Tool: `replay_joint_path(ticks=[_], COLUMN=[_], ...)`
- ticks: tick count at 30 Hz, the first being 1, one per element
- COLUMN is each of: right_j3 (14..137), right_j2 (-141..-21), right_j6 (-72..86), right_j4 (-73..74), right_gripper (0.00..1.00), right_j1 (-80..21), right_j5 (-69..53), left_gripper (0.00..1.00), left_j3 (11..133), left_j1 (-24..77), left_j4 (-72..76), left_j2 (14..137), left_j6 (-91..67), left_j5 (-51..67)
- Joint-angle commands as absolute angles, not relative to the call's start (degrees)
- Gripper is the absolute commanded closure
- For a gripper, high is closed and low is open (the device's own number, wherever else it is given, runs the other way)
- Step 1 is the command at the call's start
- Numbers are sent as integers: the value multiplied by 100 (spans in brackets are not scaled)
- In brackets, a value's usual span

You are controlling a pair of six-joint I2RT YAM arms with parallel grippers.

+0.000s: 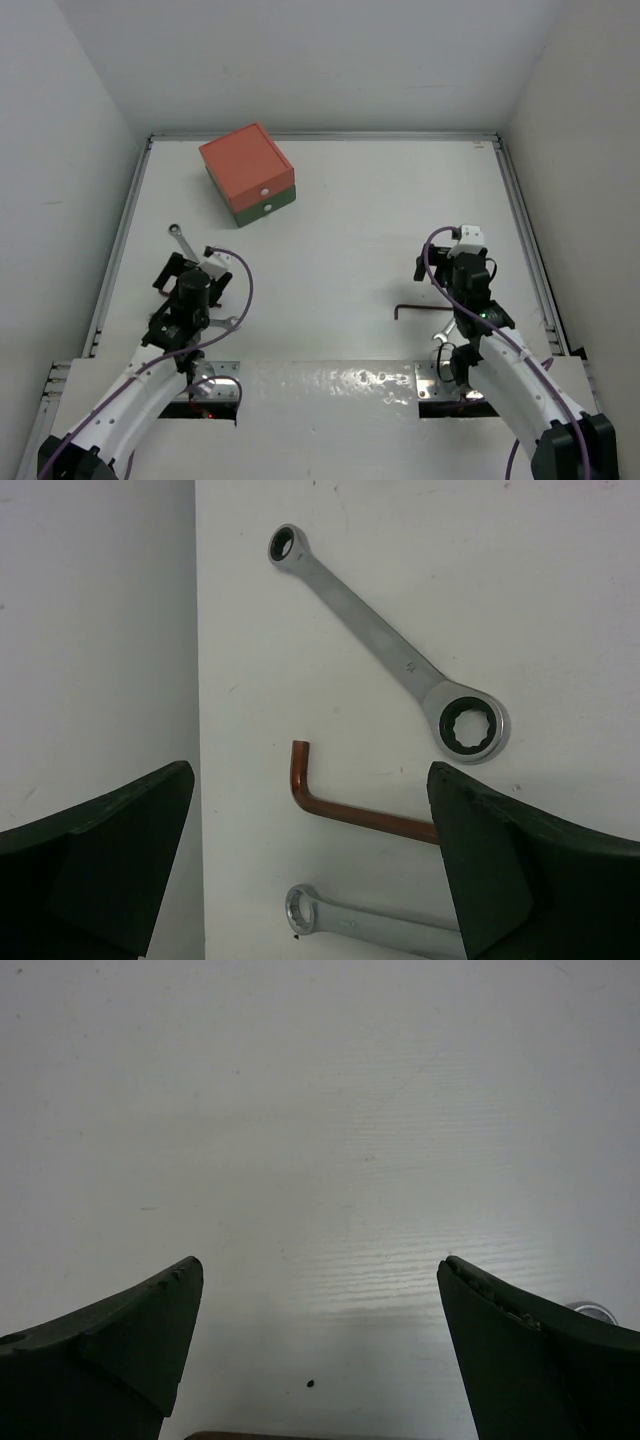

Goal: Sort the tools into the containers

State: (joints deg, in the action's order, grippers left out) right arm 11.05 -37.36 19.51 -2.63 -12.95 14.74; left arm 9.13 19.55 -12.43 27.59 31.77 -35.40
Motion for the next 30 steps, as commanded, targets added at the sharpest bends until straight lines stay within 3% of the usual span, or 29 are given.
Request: replay_joint_path(ticks=[1,4,8,10,11,12,15,16,17,19,20,21,23,30], right_j3=[1326,1722,2790,3416,4115,4487,5780,6018,6482,7081,7806,8179,8995,9536], right_j2=[-3884,-4103,-4735,-5497,-5798,-6097,-7161,-7407,-7931,-8540,-8874,-9512,-10078,-11406], right_j6=[1855,1574,768,528,397,378,282,125,-190,-106,277,429,684,747], right_j4=[-291,-19,-18,454,622,772,1029,872,722,624,720,860,1203,204], right_gripper=[1,1,1,4,9,20,33,33,30,23,23,23,26,30], right_j1=[-1318,-1318,-1318,-1327,-1345,-1397,-2517,-2766,-2960,-3163,-3225,-3260,-3339,-4059], right_j5=[1239,1073,213,-426,-579,-650,847,1357,1371,1066,646,502,335,26], left_gripper=[0,0,0,0,0,0,0,0,0,5,7,14,16,18], left_j3=[1239,1450,2526,3134,3903,4311,6261,6858,8030,9222,10307,10779,11746,11681], left_j1=[1960,1960,1960,1960,1951,1951,1890,1829,1750,1434,1311,1153,1108,976], left_j4=[-1134,-1187,-2553,-2619,-2689,-2750,-2856,-3196,-3417,-3891,-4285,-4428,-4509,-2972], left_j2=[2654,2794,3478,3847,4311,4568,6025,6499,7478,8476,9360,9735,10525,11179], left_j6=[2875,2978,4672,4362,4255,4158,3342,2957,2753,2392,2112,1996,1890,1346], left_j5=[-3498,-3438,-2068,-1864,-1715,-1279,-706,-512,-327,104,271,351,290,-53])
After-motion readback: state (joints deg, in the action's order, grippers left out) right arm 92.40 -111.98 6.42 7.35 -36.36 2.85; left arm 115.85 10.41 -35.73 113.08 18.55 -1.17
